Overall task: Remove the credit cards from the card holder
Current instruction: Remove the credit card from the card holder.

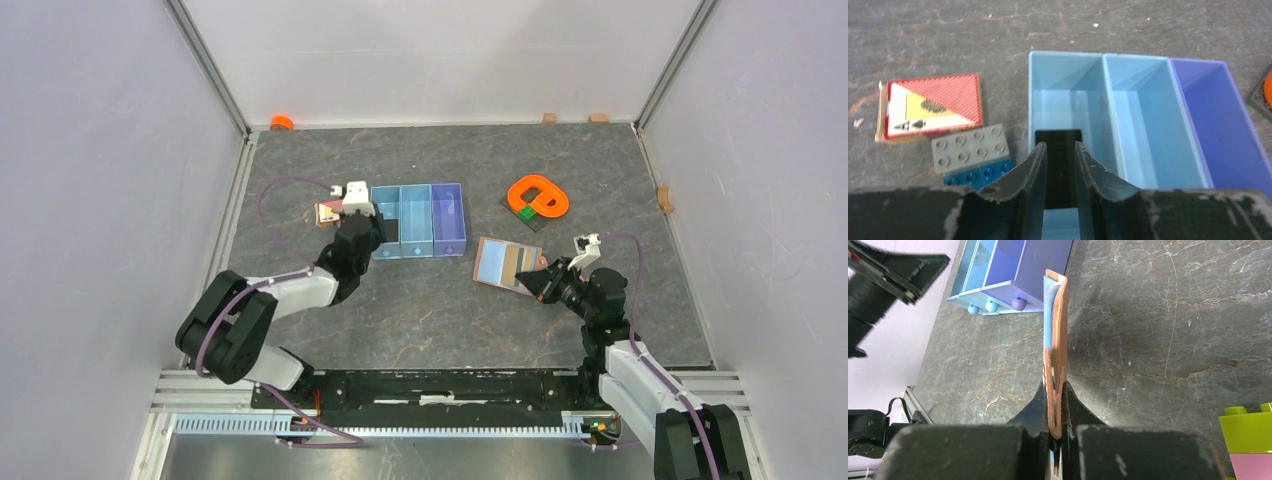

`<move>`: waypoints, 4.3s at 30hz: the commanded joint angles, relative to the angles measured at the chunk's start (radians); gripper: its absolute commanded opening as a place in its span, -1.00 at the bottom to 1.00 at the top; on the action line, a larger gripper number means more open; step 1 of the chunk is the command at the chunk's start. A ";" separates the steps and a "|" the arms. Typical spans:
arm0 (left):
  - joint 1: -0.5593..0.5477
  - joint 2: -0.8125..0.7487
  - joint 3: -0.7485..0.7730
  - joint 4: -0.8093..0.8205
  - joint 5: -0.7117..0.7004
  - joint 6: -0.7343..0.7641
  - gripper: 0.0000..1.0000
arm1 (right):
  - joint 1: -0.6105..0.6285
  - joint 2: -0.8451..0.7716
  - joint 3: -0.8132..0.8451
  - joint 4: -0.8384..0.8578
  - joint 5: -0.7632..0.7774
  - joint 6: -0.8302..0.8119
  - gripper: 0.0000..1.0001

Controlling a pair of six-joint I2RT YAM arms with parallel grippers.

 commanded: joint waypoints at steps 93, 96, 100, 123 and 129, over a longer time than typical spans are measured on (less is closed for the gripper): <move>-0.384 -0.293 0.003 -0.240 0.448 -0.281 -0.96 | 0.116 -0.019 0.155 -0.041 -0.238 -0.055 -0.52; -0.384 -0.290 0.001 -0.222 0.485 -0.279 -0.96 | 0.116 -0.003 0.161 -0.041 -0.246 -0.062 -0.42; -0.383 -0.280 0.007 -0.207 0.528 -0.279 -0.96 | 0.119 0.025 0.164 -0.039 -0.257 -0.066 -0.13; -0.384 -0.105 0.127 -0.296 0.601 -0.279 -0.96 | 0.309 0.029 0.224 -0.090 -0.145 -0.150 -1.00; -0.384 -0.104 0.127 -0.277 0.637 -0.278 -0.96 | 0.338 0.055 0.258 -0.186 -0.040 -0.201 -0.91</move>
